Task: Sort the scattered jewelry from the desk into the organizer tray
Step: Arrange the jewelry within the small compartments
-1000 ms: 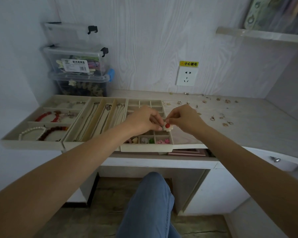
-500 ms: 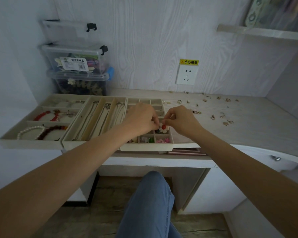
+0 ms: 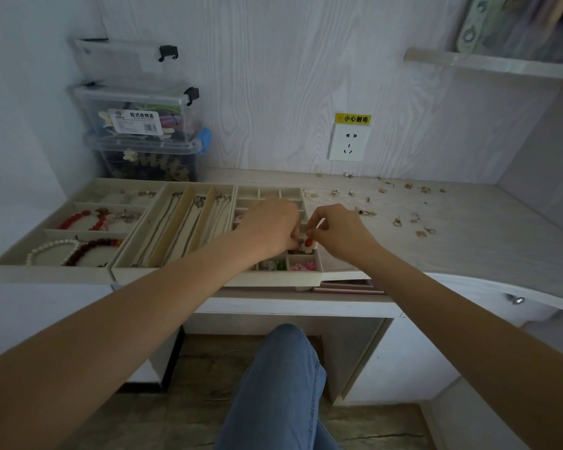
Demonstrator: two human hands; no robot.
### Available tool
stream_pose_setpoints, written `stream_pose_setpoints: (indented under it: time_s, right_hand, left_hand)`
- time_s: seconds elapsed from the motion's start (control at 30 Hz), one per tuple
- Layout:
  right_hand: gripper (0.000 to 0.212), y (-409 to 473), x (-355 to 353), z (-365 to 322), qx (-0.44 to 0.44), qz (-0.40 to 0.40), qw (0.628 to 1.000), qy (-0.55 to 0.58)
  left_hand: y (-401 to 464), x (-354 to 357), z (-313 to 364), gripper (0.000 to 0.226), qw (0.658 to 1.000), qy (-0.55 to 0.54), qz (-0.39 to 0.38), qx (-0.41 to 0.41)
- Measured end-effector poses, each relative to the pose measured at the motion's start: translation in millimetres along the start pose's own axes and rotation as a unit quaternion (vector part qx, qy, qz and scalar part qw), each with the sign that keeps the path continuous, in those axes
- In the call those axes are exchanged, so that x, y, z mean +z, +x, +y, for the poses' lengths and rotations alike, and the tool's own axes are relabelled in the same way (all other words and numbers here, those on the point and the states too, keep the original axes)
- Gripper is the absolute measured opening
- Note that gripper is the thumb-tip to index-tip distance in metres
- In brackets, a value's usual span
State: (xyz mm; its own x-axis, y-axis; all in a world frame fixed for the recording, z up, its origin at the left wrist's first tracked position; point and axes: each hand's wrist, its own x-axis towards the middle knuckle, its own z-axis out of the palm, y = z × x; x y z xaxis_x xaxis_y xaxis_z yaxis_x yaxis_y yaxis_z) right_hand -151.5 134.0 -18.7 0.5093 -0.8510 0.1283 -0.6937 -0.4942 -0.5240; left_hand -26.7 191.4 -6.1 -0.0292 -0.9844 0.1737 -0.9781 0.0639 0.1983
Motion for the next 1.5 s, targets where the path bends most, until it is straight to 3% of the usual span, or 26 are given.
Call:
stream_pose_setpoints:
  time_s: [0.4,0.67,0.87,0.97,1.2,1.5]
  right_hand:
    - [0.019,-3.2,-4.7,-0.6,-0.011,-0.007,1.0,-0.005]
    - [0.015,-4.7,-4.0,-4.0,-0.008,0.0,1.0,-0.018]
    - [0.011,-4.5,-1.3,-9.1,0.002,-0.011,0.998,-0.064]
    - [0.009,-3.5,0.9,-10.9,0.006,-0.016,0.996,-0.087]
    - [0.009,-5.0,4.1,-14.8,-0.005,-0.01,0.992,-0.126]
    - [0.011,-6.1,-12.7,-25.3,0.019,-0.06,0.985,-0.162]
  left_hand:
    - [-10.3,-2.9,2.2,0.005,0.998,0.012,-0.014,0.056]
    - [-3.1,-7.3,7.3,0.015,0.983,-0.146,-0.086,-0.072]
    - [8.2,-13.6,10.5,0.029,0.972,-0.133,-0.135,-0.137]
    - [9.5,-13.6,9.8,0.032,0.973,-0.124,-0.137,-0.14]
    - [6.4,-10.9,6.8,0.014,0.971,-0.149,-0.126,-0.135]
    - [7.8,-12.3,9.0,0.028,0.97,-0.142,-0.139,-0.139]
